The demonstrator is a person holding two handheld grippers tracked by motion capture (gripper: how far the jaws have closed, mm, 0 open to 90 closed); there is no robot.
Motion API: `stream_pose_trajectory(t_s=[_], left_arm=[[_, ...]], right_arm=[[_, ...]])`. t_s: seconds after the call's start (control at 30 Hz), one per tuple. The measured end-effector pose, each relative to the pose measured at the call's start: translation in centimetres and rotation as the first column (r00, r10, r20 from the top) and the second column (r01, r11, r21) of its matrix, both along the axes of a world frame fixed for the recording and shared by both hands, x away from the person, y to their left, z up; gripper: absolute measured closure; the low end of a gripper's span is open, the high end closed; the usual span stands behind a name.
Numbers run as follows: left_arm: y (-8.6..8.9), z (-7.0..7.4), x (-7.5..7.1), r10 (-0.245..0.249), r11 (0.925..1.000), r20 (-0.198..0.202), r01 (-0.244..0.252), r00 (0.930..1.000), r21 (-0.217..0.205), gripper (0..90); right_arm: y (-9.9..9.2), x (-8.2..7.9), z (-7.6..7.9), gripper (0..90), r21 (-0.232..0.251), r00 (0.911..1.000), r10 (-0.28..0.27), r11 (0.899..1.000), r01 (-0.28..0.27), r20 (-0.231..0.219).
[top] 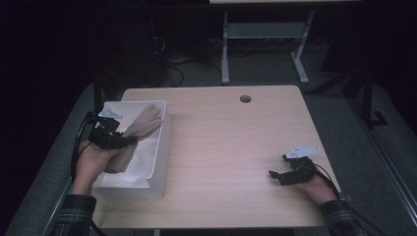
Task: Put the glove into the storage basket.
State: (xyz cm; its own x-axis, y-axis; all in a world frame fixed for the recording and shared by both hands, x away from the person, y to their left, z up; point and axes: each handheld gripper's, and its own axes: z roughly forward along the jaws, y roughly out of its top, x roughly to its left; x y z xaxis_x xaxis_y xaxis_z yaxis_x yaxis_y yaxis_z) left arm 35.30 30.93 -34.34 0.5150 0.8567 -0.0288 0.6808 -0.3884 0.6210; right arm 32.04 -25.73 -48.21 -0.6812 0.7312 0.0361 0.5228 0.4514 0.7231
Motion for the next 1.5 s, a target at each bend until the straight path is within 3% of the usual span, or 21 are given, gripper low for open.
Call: stream_pose_trajectory(t_s=[0.5,0.73,0.9,1.07,1.2,1.5], left_arm=[[-0.2,-5.3,1.0,0.024,0.9994,-0.065,-0.022,0.9976,0.025,69.0],[-0.2,-7.1,1.3,0.033,0.9987,-0.079,-0.030,0.9963,0.042,68.8],[-0.4,-7.3,1.4,0.030,0.9980,-0.090,-0.025,0.9955,0.058,67.1],[-0.2,-7.5,1.5,0.028,0.9985,-0.100,-0.023,0.9946,0.051,61.3],[-0.1,-7.7,1.8,0.029,0.9988,-0.121,-0.023,0.9923,0.044,48.6],[-0.3,-7.8,1.8,0.021,0.9995,-0.120,-0.018,0.9926,0.027,29.8]], right_arm=[[0.0,0.0,0.0,13.5,0.000,1.0000,-0.001,1.000,0.001,-0.001],[0.0,0.0,0.0,13.5,0.000,1.0000,0.000,1.000,0.000,0.000],[0.0,0.0,0.0,13.5,0.000,1.0000,0.000,1.000,0.000,-0.001],[0.0,0.0,0.0,13.5,0.000,1.0000,0.000,1.000,0.000,0.000],[0.0,0.0,0.0,13.5,0.000,1.0000,0.000,1.000,0.000,0.000],[0.0,0.0,0.0,13.5,0.000,1.0000,0.000,1.000,0.000,0.000]])
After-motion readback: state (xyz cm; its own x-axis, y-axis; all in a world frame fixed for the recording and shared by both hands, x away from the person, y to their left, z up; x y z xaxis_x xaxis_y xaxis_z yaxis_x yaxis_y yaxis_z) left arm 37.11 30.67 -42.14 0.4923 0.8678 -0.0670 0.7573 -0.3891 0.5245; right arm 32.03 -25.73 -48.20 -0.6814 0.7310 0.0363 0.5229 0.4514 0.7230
